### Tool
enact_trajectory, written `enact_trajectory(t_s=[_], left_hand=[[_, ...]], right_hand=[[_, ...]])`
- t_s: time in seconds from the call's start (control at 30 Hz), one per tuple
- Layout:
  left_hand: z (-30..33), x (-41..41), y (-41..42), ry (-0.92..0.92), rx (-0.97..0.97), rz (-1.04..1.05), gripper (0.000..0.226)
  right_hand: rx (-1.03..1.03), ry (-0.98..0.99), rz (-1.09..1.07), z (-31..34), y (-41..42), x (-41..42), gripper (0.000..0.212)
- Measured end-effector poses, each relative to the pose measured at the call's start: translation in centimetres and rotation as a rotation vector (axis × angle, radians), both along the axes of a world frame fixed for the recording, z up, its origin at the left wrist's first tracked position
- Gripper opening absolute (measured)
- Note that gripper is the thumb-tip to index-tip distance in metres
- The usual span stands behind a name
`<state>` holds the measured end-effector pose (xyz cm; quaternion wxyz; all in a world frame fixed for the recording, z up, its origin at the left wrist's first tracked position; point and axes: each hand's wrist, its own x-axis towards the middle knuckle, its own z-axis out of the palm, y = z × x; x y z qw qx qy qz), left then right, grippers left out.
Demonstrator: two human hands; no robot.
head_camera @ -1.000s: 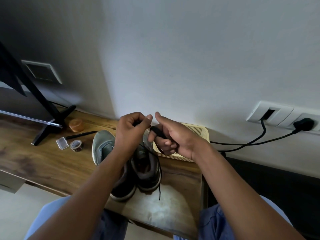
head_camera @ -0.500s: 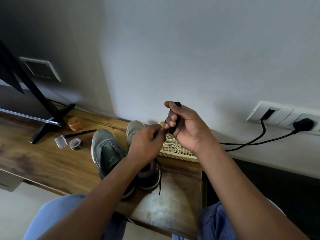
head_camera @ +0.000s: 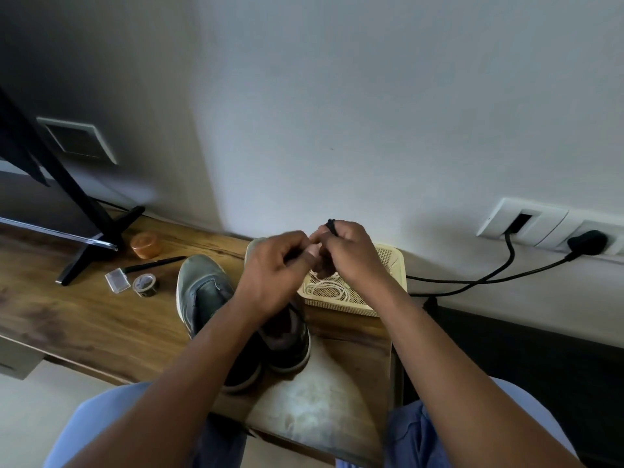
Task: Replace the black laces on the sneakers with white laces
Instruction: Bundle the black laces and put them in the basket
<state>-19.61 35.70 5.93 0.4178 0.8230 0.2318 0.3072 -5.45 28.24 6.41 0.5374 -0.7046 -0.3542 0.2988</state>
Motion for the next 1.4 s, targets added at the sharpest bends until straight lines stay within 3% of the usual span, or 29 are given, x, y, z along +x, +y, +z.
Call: enact_trajectory(t_s=[0.1, 0.2, 0.37, 0.53, 0.7, 0.87, 1.07, 1.23, 1.4], left_hand=[[0.5, -0.3, 1.1, -0.077, -0.112, 0.038, 0.027], [0.3, -0.4, 1.8, -0.104, -0.161, 0.104, 0.03], [-0.4, -0.3, 2.1, -0.128, -0.199, 0.109, 0.038], [-1.5, 0.6, 1.2, -0.032, -0.239, 0.139, 0.04], [-2.5, 1.2, -1.1, 0.125, 0.007, 0.133, 0.026], [-2.1, 1.1, -2.4, 0.207, 0.188, -0.011, 0.027], [-0.3, 0.3, -1.0, 0.079, 0.233, -0.016, 0.021], [-0.5, 0.1, 0.8, 0.125, 0.24, 0.17, 0.026], [-0.5, -0.3, 1.2, 0.113, 0.143, 0.196, 0.024]], right_hand=[[-0.068, -0.035, 0.151, 0.0, -0.3, -0.5, 0.045], [-0.117, 0.124, 0.318, 0.4, -0.5, -0.7, 0.066], [-0.103, 0.444, 0.48, 1.5, -0.7, -1.1, 0.056], [0.164, 0.747, 0.431, 2.3, -0.9, -0.4, 0.033], [0.476, 0.964, 0.277, 2.1, -0.6, 0.4, 0.035], [0.489, 0.794, 0.107, 1.4, -0.4, 0.9, 0.029], [0.147, 0.282, -0.045, 1.3, 0.1, -0.2, 0.033], [-0.071, 0.15, 0.107, 1.2, -0.4, -0.9, 0.049], [-0.158, 0.088, 0.181, 0.9, -0.6, -0.9, 0.06]])
